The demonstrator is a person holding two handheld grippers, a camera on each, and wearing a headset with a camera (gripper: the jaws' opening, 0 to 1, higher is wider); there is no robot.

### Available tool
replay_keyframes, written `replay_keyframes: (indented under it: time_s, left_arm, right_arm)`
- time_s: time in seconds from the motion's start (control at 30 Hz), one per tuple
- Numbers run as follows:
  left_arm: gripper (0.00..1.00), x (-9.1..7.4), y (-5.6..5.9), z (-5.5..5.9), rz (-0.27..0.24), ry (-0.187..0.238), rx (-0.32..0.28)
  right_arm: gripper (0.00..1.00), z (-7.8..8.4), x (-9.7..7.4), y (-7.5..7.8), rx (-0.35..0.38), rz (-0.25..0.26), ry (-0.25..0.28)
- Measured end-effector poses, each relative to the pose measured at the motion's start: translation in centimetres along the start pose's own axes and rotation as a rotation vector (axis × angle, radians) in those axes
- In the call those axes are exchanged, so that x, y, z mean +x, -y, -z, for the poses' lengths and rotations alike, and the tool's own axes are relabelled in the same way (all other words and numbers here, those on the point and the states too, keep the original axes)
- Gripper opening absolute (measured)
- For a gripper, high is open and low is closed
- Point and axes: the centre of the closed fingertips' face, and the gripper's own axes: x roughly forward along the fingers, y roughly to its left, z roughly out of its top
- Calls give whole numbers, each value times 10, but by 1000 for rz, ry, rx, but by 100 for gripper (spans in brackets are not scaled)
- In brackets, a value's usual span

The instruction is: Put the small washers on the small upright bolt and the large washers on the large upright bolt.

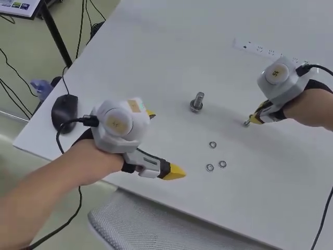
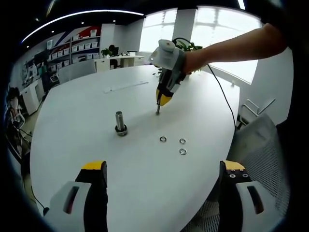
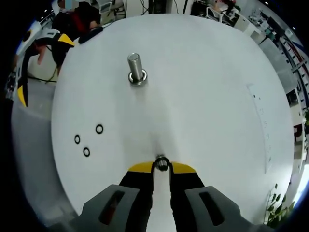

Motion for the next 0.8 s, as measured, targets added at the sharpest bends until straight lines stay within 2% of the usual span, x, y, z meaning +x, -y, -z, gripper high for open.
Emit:
replay_keyframes:
  time_s: [0.43,0.8]
  left_arm:
    - [95,2,1,5,8,-14,-9]
    - [94,3,-1,5,11,-11,-17]
  right_arm:
    - [12,4,20,2,-9,-13,-19]
    - [13,7,31,-4,-27,-24,-28]
